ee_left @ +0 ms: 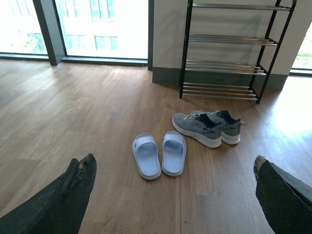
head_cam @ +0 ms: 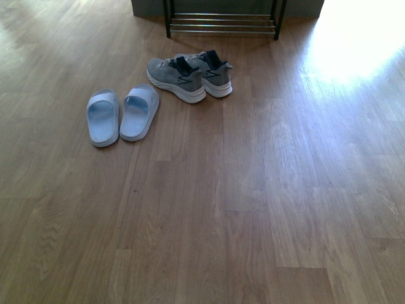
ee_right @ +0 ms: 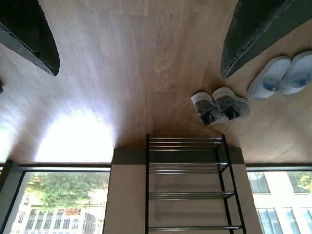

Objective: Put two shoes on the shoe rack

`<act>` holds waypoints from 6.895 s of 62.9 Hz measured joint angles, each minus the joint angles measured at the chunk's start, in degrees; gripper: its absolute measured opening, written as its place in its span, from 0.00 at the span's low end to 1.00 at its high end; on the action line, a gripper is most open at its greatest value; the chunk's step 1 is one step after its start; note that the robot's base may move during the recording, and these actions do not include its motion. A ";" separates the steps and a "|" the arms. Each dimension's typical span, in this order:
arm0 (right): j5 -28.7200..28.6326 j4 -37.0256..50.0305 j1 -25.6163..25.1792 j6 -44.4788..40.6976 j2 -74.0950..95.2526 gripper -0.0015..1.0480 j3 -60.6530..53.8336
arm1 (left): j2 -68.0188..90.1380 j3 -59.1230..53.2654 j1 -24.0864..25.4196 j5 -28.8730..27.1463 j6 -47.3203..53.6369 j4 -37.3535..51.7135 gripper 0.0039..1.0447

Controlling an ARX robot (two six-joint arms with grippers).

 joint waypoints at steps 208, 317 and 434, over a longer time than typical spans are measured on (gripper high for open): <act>0.00 0.00 0.00 0.00 -0.02 0.91 0.00 | 0.00 0.00 0.00 0.00 0.00 0.00 0.91; 1.33 18.03 17.57 -6.54 158.64 0.91 85.13 | 0.00 0.00 0.00 0.00 0.00 0.00 0.91; -12.79 26.51 -6.86 9.92 79.14 0.02 22.62 | 0.00 0.00 0.00 0.00 0.00 -0.02 0.91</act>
